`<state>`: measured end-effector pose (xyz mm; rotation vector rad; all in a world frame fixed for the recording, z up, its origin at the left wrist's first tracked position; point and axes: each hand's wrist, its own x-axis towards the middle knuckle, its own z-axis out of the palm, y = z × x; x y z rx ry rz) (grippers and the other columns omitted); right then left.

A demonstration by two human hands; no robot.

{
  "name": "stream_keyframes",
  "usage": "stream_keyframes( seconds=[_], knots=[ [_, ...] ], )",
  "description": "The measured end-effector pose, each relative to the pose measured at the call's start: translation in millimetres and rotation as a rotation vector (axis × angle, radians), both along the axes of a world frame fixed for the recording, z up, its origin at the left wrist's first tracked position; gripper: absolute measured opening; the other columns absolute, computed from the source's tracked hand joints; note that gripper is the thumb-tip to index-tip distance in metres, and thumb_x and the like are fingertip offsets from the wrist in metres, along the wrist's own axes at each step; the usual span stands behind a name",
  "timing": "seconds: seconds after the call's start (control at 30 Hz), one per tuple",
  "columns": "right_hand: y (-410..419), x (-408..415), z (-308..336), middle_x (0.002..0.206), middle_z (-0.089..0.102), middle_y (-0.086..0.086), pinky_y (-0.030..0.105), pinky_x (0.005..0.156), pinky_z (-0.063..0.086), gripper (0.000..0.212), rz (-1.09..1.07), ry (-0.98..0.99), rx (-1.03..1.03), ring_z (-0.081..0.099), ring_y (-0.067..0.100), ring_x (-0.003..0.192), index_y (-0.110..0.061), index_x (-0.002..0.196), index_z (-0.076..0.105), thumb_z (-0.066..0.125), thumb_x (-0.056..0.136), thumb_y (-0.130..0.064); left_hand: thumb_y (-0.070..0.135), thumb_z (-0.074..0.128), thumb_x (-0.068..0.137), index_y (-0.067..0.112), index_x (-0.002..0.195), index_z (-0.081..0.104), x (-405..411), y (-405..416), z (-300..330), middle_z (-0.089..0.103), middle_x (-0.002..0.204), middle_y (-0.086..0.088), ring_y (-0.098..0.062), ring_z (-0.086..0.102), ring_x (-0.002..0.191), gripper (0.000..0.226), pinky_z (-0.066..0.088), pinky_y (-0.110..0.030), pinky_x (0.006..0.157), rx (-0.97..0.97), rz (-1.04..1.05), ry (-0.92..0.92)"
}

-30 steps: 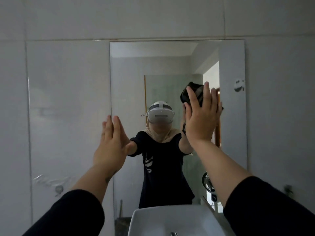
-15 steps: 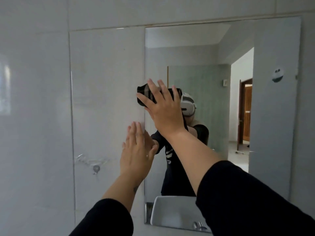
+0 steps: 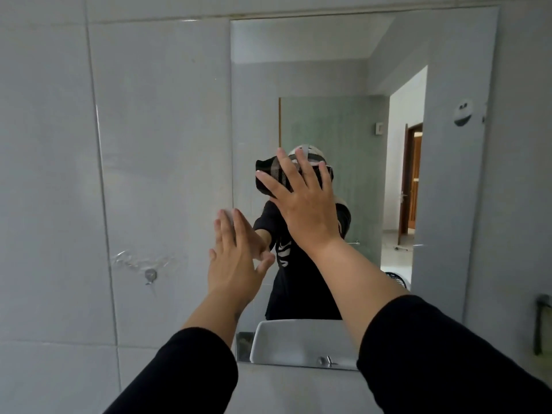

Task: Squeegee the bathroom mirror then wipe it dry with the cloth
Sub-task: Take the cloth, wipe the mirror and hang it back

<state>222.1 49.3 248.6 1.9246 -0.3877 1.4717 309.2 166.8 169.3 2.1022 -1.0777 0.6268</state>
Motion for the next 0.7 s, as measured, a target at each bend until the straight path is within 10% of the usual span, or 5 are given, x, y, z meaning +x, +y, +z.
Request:
stream_keyframes(
  seconds=[0.7],
  knots=[
    [-92.5,-134.9,-6.1,0.157,0.023,0.01,0.062,0.11,0.022,0.049,-0.056,-0.367,0.454,0.021,0.038,0.143,-0.036,0.144,0.033,0.039,0.096,-0.036,0.055,0.058,0.082,0.011,0.141,-0.031,-3.6,-8.2,0.2,-0.03,0.153,-0.014,-0.029,-0.022,0.143,0.116,0.015,-0.055,0.114,0.046,0.077,0.007]
  ],
)
